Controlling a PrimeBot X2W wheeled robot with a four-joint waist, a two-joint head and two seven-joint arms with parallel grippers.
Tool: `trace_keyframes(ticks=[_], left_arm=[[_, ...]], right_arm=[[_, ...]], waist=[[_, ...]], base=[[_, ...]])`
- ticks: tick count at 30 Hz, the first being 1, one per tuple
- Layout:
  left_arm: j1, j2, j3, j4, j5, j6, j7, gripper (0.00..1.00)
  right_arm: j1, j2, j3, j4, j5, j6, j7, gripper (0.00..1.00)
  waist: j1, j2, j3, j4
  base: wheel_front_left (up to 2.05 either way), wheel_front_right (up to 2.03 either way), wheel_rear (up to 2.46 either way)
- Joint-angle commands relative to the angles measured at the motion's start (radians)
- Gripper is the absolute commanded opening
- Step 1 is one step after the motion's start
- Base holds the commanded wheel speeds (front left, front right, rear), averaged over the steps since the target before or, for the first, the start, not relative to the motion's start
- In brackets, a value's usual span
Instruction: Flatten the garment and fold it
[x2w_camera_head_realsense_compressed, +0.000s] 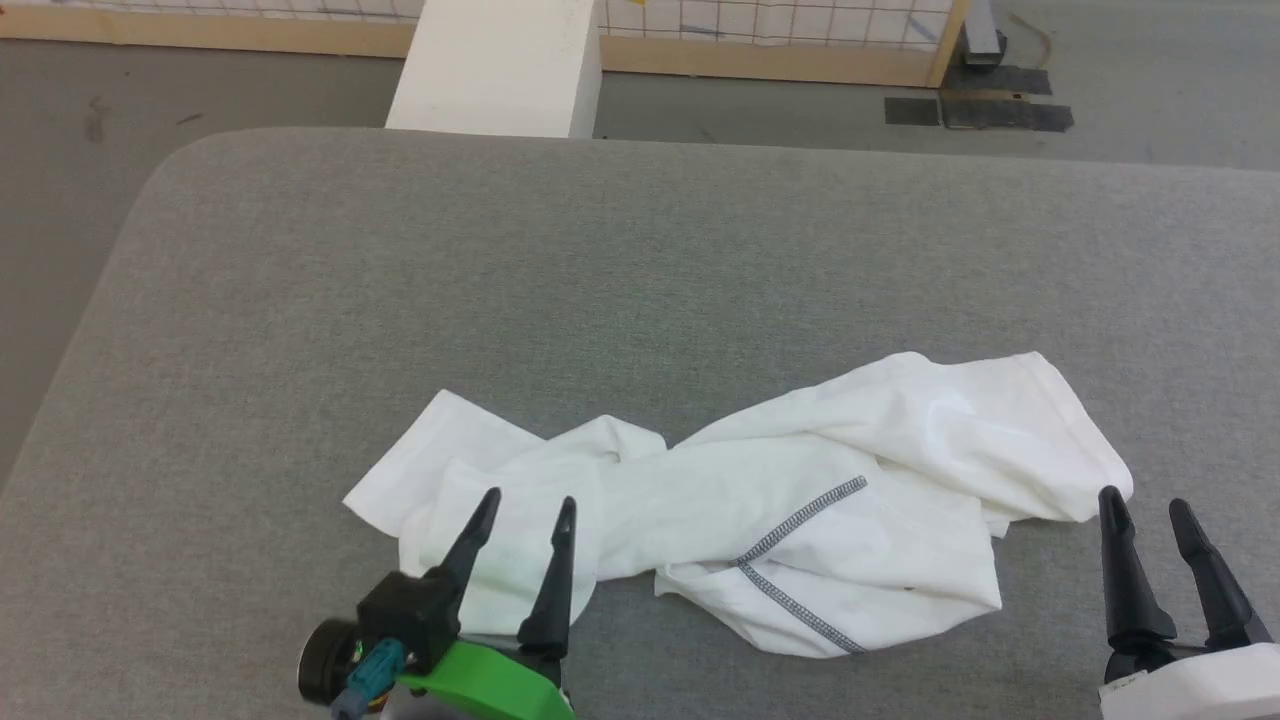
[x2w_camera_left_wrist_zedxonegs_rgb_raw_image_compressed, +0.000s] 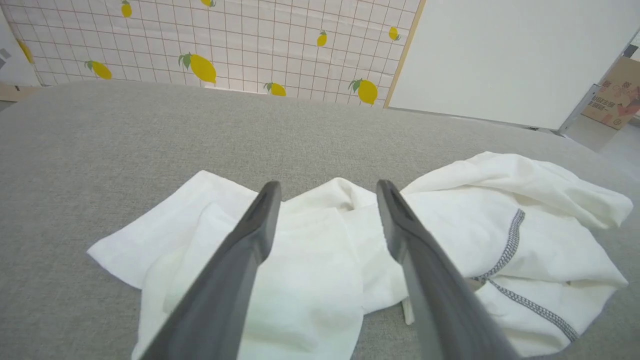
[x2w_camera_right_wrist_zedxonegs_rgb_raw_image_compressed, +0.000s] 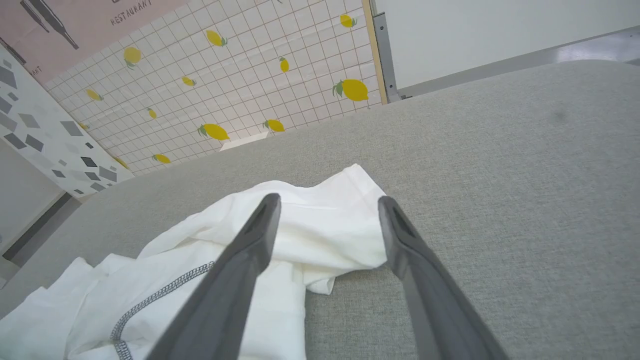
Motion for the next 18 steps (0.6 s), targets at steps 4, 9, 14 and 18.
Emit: trace_keyframes(ticks=[4,9,14,18], left_arm=[[-0.086,0.054,-0.033,-0.026,0.048,-0.047,0.093,1.0],[-0.219,0.116,-0.097,-0.001,0.061,-0.133,0.33,1.0],[-0.352,0.142,-0.184,0.041,0.04,-0.213,0.542,1.0],[-0.433,0.147,-0.243,0.086,0.046,-0.23,0.582,1.0]], right_arm=[[-0.02,0.002,0.006,0.0,0.005,-0.001,-0.024,1.0],[-0.036,0.002,0.006,0.001,0.001,-0.001,-0.022,1.0],[-0.046,0.002,0.025,0.007,0.004,-0.001,-0.017,1.0],[-0.057,0.002,0.035,0.006,0.005,-0.001,-0.016,1.0]], waist=[[0.0,0.0,0.018,-0.022],[0.0,0.0,0.039,-0.021],[0.0,0.0,0.065,-0.028],[0.0,0.0,0.089,-0.04]], base=[[0.0,0.0,0.0],[0.0,0.0,0.0],[0.0,0.0,0.0],[0.0,0.0,0.0]])
